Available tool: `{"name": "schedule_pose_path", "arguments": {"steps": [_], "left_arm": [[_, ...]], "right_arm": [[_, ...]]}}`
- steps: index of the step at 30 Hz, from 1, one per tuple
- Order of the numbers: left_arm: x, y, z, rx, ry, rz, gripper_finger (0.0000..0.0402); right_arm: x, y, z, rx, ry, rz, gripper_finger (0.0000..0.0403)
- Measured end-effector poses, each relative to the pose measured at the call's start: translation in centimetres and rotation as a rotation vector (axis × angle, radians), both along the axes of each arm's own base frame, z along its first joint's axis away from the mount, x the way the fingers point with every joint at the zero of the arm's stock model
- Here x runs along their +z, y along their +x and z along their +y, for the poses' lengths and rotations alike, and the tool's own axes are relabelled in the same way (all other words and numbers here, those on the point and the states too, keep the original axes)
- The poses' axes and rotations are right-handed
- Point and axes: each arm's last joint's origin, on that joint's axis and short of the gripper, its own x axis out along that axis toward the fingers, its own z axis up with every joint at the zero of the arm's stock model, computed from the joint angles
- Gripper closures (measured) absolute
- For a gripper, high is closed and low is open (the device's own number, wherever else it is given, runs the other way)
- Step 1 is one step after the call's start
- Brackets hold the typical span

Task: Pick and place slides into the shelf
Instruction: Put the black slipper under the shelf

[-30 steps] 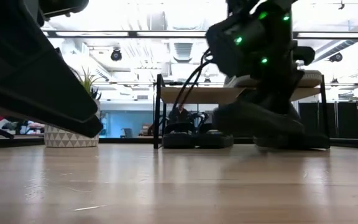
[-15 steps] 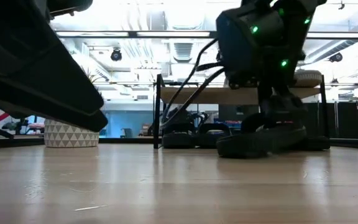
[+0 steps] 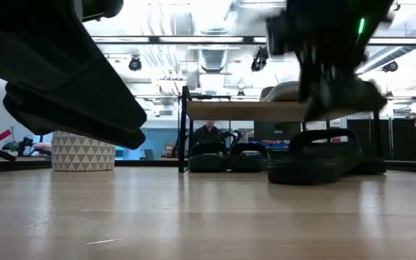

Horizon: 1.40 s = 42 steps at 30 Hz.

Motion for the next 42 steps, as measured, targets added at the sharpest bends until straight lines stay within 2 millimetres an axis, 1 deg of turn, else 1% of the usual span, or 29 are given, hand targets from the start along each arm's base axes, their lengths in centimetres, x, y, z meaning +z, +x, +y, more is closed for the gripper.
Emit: {"name": "schedule_pose_path", "arguments": {"steps": [2,4,6,7,8,10,12,14,15,16,18,19,21,22,23,26,28,30,33,34,36,38,40,42], "left_arm": [[0.0,0.2,0.2,0.003,-0.004,0.003,0.0272],[0.0,0.6,0.6,0.001,-0.007,0.009,0.0272],[0.1,1.0,1.0,-0.02,-0.018,0.011,0.0272],[0.2,1.2,1.2,-0.032,-0.021,0.01,0.0272],[0.5,1.4,1.5,-0.045,-0.022,0.011,0.0272],[1.4,1.9,2.3,-0.073,-0.014,0.003,0.0272],[2.5,2.2,3.3,-0.085,0.0,-0.019,0.0272],[3.5,2.5,4.5,-0.082,0.009,-0.039,0.0272],[3.9,2.8,5.1,-0.084,-0.001,-0.043,0.0272],[4.3,3.1,5.9,-0.089,-0.022,-0.041,0.0272],[4.8,3.7,7.5,-0.112,-0.082,-0.028,0.0272],[5.1,4.0,8.3,-0.115,-0.126,-0.028,0.0272],[5.8,4.6,10.1,-0.138,-0.2,-0.026,0.0273],[6.1,4.8,11.0,-0.157,-0.224,-0.022,0.0275],[6.3,5.1,12.0,-0.169,-0.236,-0.023,0.0279],[7.0,5.4,14.9,-0.156,-0.192,-0.047,0.0296],[7.4,5.6,16.7,-0.167,-0.116,-0.081,0.0308],[7.2,5.7,18.4,-0.196,-0.02,-0.071,0.0317],[7.0,5.9,20.6,-0.271,0.075,-0.065,0.0327],[6.8,5.9,21.4,-0.282,0.091,-0.054,0.033],[5.6,6.1,23.1,-0.28,0.097,-0.005,0.0333],[3.5,5.9,24.5,-0.293,0.041,0.057,0.0334],[2.5,6.0,25.2,-0.34,0.002,0.026,0.0334],[2.4,5.9,25.3,-0.387,-0.008,-0.011,0.0334]], "right_arm": [[1.6,0.2,2.1,0.058,0.007,-0.089,0.0187],[2.8,0.2,3.7,0.109,0.005,-0.16,0.0175],[3.7,-0.2,5.1,0.105,0.048,-0.199,0.0161],[4.0,-0.7,5.8,0.06,0.106,-0.221,0.0154],[4.2,-1.2,6.4,-0.028,0.18,-0.257,0.0149],[4.5,-2.5,7.6,-0.321,0.323,-0.36,0.0145],[4.6,-4.2,9.0,-0.608,0.37,-0.503,0.0152],[4.5,-5.8,10.6,-0.832,0.416,-0.723,0.0175],[4.3,-6.7,11.3,-0.925,0.421,-0.803,0.0192],[4.1,-7.4,11.8,-0.982,0.426,-0.814,0.0213],[3.6,-7.9,12.3,-1.092,0.434,-0.709,0.0263],[3.2,-8.1,12.4,-1.11,0.415,-0.677,0.0289],[2.8,-7.9,12.3,-1.117,0.408,-0.678,0.0345],[2.8,-7.9,12.0,-1.12,0.4,-0.679,0.0369],[2.9,-8.0,11.6,-1.125,0.377,-0.676,0.038],[2.4,-8.0,9.6,-1.157,0.326,-0.673,0.0391],[1.4,-8.2,7.6,-1.184,0.244,-0.662,0.0393],[0.6,-8.6,5.4,-1.224,0.168,-0.639,0.0394],[-0.1,-9.3,2.4,-1.31,0.125,-0.586,0.0394],[-0.3,-9.7,1.5,-1.332,0.133,-0.567,0.0394],[-0.9,-10.3,-0.1,-1.379,0.18,-0.579,0.0394],[-1.5,-10.8,-1.5,-1.441,0.267,-0.635,0.0394],[-1.7,-11.0,-2.4,-1.485,0.346,-0.677,0.0394],[-1.4,-11.1,-3.5,-1.514,0.364,-0.704,0.0394]]}}
